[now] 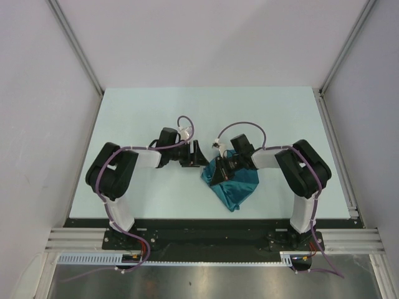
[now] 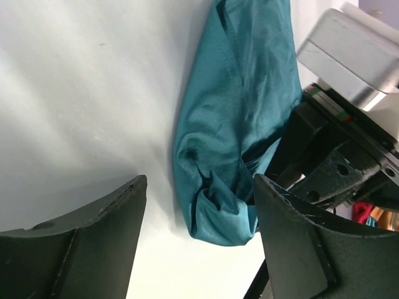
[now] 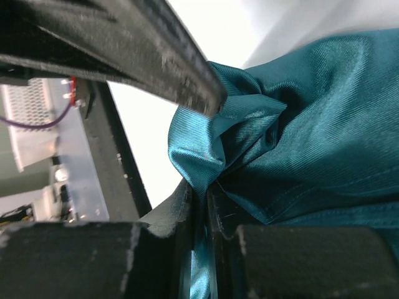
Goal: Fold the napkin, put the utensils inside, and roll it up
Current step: Roll the napkin with the utensil
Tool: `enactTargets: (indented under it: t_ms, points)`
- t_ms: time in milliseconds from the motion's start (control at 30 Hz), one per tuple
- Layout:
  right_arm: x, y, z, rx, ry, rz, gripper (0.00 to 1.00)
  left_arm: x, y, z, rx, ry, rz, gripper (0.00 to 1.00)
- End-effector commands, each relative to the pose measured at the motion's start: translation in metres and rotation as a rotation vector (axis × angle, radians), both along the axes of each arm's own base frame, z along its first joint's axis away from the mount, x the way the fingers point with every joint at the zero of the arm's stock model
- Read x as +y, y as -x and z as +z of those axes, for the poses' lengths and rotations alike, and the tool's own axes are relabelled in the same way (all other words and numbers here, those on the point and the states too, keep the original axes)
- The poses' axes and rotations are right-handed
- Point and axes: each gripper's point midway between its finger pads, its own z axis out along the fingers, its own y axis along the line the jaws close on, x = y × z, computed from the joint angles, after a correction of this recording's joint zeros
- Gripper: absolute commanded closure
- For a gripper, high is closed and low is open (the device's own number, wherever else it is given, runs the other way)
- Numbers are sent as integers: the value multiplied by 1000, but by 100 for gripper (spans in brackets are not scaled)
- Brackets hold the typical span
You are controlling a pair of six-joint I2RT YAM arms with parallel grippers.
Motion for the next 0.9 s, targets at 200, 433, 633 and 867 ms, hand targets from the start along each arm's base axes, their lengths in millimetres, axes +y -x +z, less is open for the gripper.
enactTargets:
  t_ms: [200, 433, 633, 867]
  points:
    - [5, 12, 2, 140, -135, 80, 86, -20, 39, -26, 129, 33, -120, 30]
    - [-1, 2, -2, 169, -152, 67, 86, -16, 52, -35, 151, 2, -125, 58]
    - [-1, -1, -4, 170, -150, 65, 85, -17, 57, -39, 172, 4, -130, 88]
    - [-3, -11, 10, 133, -111, 31, 72, -15, 57, -39, 171, -10, -130, 100]
